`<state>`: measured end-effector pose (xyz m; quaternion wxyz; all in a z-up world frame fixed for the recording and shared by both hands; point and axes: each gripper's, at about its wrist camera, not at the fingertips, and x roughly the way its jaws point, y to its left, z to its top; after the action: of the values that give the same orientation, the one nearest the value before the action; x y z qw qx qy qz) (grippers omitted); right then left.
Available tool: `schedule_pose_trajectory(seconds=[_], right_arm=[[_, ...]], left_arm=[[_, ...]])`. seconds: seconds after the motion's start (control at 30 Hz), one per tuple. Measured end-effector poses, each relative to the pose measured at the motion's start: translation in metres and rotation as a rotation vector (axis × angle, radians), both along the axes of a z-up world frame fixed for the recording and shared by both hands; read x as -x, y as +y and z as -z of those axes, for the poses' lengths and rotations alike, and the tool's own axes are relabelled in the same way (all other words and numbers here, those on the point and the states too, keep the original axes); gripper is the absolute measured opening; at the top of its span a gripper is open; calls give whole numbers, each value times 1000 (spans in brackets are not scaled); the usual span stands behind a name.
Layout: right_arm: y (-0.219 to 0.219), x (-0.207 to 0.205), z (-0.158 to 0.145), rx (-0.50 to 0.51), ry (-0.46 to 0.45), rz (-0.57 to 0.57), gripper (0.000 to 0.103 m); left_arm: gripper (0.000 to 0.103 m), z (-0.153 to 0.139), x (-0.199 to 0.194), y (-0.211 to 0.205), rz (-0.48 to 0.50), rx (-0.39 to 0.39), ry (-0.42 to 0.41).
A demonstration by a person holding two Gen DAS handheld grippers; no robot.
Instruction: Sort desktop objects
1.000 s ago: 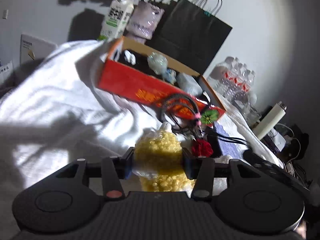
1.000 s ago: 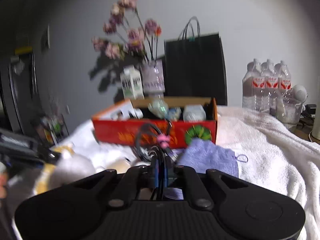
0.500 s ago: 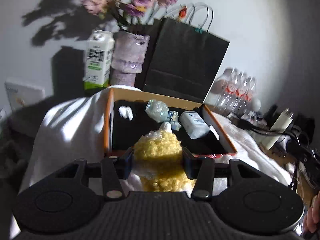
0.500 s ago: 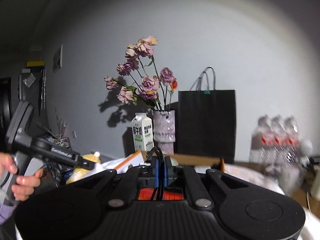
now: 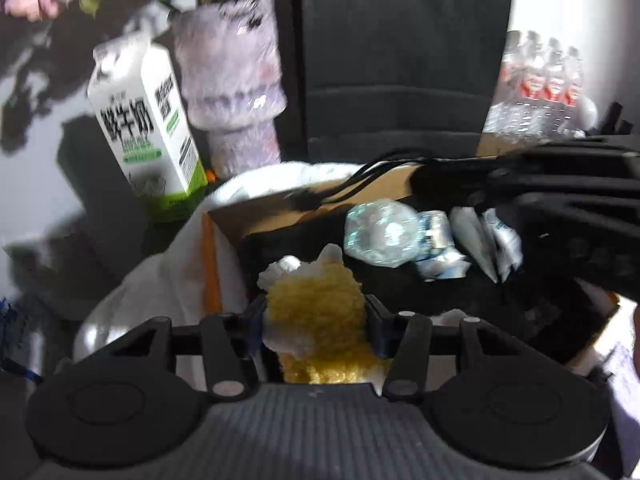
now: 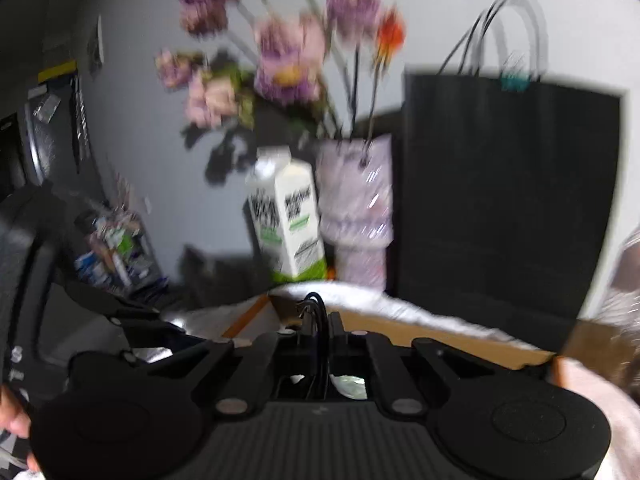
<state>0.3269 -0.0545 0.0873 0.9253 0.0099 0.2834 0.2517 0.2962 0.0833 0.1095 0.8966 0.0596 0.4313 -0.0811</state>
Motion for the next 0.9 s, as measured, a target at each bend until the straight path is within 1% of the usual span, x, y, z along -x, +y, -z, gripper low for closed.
schedule_pose_trajectory(seconds=[0.07, 0.1, 0.17, 0.2, 0.23, 0.27, 0.3, 0.37, 0.4, 0.43, 0.47, 0.53, 0.57, 0.63, 0.7, 0.77, 0.83, 0.87, 0.9], right_arm=[[10, -26, 21, 5, 85, -45, 5], [14, -37, 32, 13, 121, -47, 5], [20, -55, 51, 39, 192, -35, 9], [22, -61, 59, 52, 226, -20, 10], [22, -64, 63, 70, 245, -2, 13], [24, -62, 66, 94, 254, 2, 19], [25, -60, 65, 105, 258, -12, 22], [21, -53, 56, 105, 243, -27, 41], [17, -46, 48, 100, 227, -23, 46], [12, -40, 39, 89, 214, -14, 54], [6, -33, 31, 77, 200, -4, 55], [-9, -17, 12, 70, 176, 12, 56], [-14, -15, 5, 77, 163, 18, 57], [-29, 3, -9, 104, 117, 49, 59], [-44, 25, -18, 148, 67, 93, 65], [-63, 57, -21, 211, 11, 145, 74], [-83, 93, -19, 247, -36, 169, 78], [-91, 111, -17, 257, -47, 186, 78], [-100, 130, -14, 259, -52, 203, 79]], left_arm=[[60, 9, -10, 11, -48, 55, 5], [60, 11, -14, 16, -59, 81, 20], [59, 16, -19, 21, -57, 82, 56], [60, 15, -20, 23, -61, 83, 47], [61, 13, -18, 28, -70, 98, 39], [61, 11, -18, 32, -71, 121, 43], [61, 8, -17, 37, -80, 143, 47], [61, -1, -14, 43, -113, 183, 39], [64, -5, -13, 45, -127, 188, 35], [70, -9, -11, 44, -151, 172, 25], [71, -13, -8, 41, -170, 143, 4], [71, -21, 3, 34, -178, 91, -40], [71, -25, 9, 31, -180, 77, -58], [70, -32, 23, 28, -202, 64, -80], [68, -38, 44, 25, -223, 55, -109], [68, -41, 72, 22, -242, 39, -147], [68, -41, 105, 18, -227, 31, -176], [69, -41, 122, 16, -210, 37, -190], [72, -40, 140, 14, -193, 55, -197]])
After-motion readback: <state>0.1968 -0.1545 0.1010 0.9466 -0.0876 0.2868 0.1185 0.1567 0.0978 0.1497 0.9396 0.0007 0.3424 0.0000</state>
